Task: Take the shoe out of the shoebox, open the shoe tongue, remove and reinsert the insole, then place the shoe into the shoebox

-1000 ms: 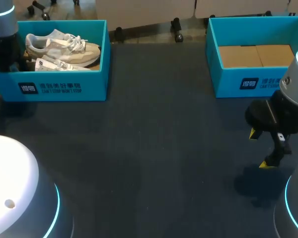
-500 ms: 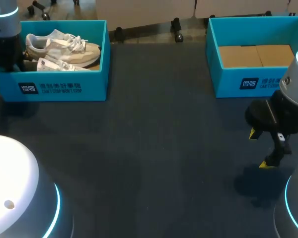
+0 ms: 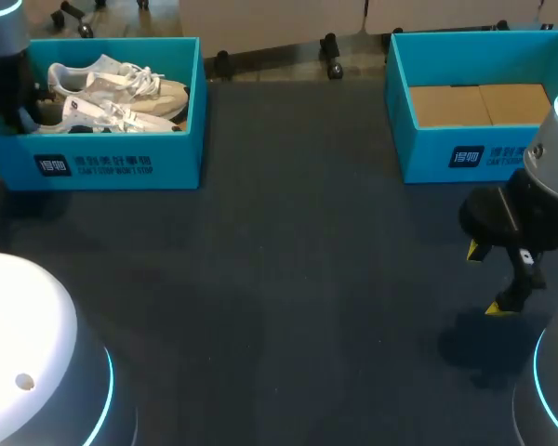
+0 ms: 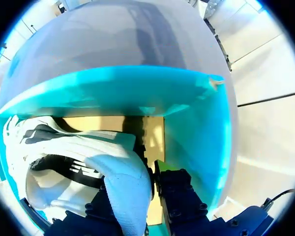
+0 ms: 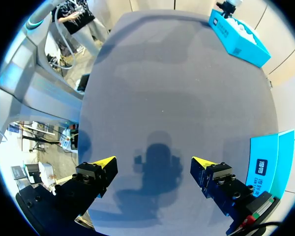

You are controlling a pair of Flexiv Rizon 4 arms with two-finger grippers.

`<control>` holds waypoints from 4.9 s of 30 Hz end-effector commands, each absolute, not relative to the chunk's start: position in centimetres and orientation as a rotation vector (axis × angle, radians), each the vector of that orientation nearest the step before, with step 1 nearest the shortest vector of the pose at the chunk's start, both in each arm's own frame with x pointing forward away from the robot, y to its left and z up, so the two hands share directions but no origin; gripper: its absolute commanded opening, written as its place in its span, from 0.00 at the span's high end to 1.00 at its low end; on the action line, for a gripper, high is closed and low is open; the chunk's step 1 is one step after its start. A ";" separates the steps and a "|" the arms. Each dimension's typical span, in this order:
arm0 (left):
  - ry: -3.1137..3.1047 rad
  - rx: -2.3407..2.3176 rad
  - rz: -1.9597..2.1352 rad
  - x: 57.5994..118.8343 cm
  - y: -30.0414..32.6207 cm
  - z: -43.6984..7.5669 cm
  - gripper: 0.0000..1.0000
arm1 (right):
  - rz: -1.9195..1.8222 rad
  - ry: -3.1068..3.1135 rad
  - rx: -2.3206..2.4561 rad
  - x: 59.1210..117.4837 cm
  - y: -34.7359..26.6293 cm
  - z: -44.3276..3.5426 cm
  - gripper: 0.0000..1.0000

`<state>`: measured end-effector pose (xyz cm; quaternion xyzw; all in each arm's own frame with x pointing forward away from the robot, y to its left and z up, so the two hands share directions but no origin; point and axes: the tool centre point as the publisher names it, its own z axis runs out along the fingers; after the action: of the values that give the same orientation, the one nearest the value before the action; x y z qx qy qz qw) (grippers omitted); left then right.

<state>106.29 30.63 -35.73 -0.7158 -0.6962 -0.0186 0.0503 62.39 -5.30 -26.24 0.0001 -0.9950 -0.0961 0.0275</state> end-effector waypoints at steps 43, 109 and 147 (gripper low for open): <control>-2.290 -2.035 -0.099 106.0 31.6 -22.2 1.00 | -0.294 -3.074 0.001 62.4 -5.3 -26.4 0.00; -2.161 -2.162 -0.180 75.4 20.5 -14.5 1.00 | -0.294 -3.074 0.001 62.4 -5.3 -26.4 0.00; -2.212 -1.991 -0.205 68.3 4.4 -24.2 1.00 | -0.294 -3.074 0.001 62.4 -5.3 -26.4 0.00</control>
<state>68.93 4.86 -24.01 -0.6652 -0.7397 -0.0595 0.0828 62.38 -5.30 -26.24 0.0000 -0.9950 -0.0961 0.0275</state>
